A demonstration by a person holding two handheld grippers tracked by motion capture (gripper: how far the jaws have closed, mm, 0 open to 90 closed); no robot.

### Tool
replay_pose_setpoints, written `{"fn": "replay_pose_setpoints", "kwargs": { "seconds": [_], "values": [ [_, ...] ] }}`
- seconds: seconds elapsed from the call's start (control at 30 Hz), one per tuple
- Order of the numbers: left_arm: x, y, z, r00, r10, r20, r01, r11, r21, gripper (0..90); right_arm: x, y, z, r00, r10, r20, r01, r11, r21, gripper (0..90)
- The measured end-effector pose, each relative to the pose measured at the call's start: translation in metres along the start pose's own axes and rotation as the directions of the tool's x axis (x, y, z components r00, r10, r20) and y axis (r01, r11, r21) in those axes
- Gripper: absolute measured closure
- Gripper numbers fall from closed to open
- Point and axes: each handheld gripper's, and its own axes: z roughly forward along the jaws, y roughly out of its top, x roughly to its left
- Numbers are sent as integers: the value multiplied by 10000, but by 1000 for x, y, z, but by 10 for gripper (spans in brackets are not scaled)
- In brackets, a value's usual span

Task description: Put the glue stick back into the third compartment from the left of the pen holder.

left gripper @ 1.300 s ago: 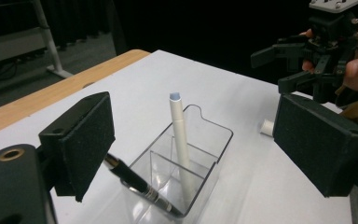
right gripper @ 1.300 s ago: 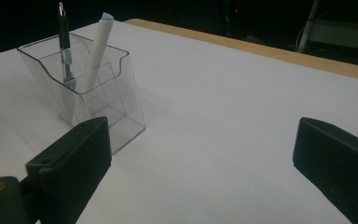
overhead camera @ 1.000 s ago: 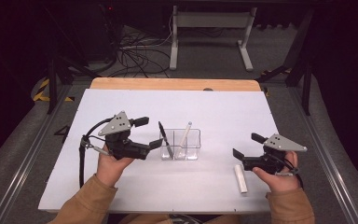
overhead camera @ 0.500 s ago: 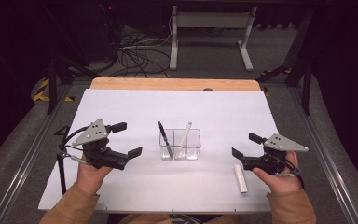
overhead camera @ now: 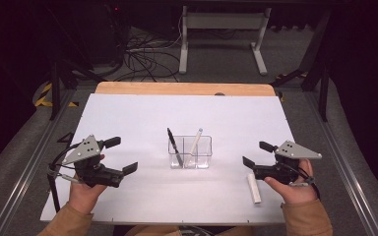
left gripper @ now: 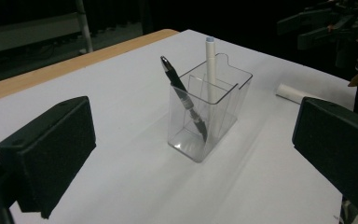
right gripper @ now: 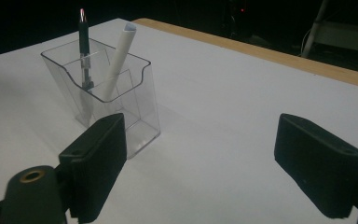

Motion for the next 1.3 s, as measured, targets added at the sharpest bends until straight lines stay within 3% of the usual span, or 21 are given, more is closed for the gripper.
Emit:
{"fn": "replay_pose_setpoints", "kwargs": {
  "seconds": [0.17, 0.37, 0.43, 0.47, 0.57, 0.7, 0.87, 0.97, 1.07, 1.2, 1.23, 1.3],
  "values": [
    [1, -13, -5, 9994, 126, -320, -126, 9999, -3, 3, 2, 4, -2, 9998, -206, 0, 206, 9996, 177, 191],
    [2, -19, -7, 9992, 185, -366, -183, 9998, 56, 4, 0, 3, -5, 9998, -146, 97, 143, 9994, 323, 195],
    [1, -21, -7, 9995, -51, -297, 52, 10000, 4, 4, 1, 3, -4, 9999, -118, 63, 116, 9991, 407, 204],
    [2, -22, -8, 9995, 80, -320, -79, 10000, 33, 4, 2, 3, -4, 9999, -152, 32, 150, 9989, 441, 210],
    [1, -25, -8, 9995, -187, -267, 185, 9998, -68, 4, 3, 5, -5, 10000, -91, 21, 90, 9980, 632, 255],
    [3, -30, -9, 9991, -32, -416, 33, 10000, 24, 5, 6, 6, -4, 10000, -70, -17, 71, 9961, 882, 339],
    [1, -37, -8, 9985, -49, -542, 54, 9999, 100, 6, 7, 5, -3, 9995, 56, 312, -111, 9836, 1799, 411],
    [2, -39, -9, 9983, -27, -586, 32, 10000, 87, 5, 9, 5, -1, 9972, 491, 572, -622, 9647, 2558, 390],
    [2, -41, -10, 9981, -38, -623, 43, 10000, 89, 5, 11, 3, 4, 9929, 668, 986, -965, 9363, 3378, 384],
    [2, -42, -11, 9977, -84, -678, 88, 9999, 52, 5, 12, 0, 10, 9822, 1164, 1477, -1704, 8831, 4371, 415],
    [3, -43, -11, 9976, 1, -693, 4, 10000, 66, 6, 12, -1, 12, 9761, 1437, 1630, -2043, 8620, 4639, 418],
    [3, -43, -11, 9976, -19, -692, 23, 10000, 53, 5, 11, -1, 14, 9666, 1810, 1815, -2485, 8352, 4906, 432]
  ]
}}
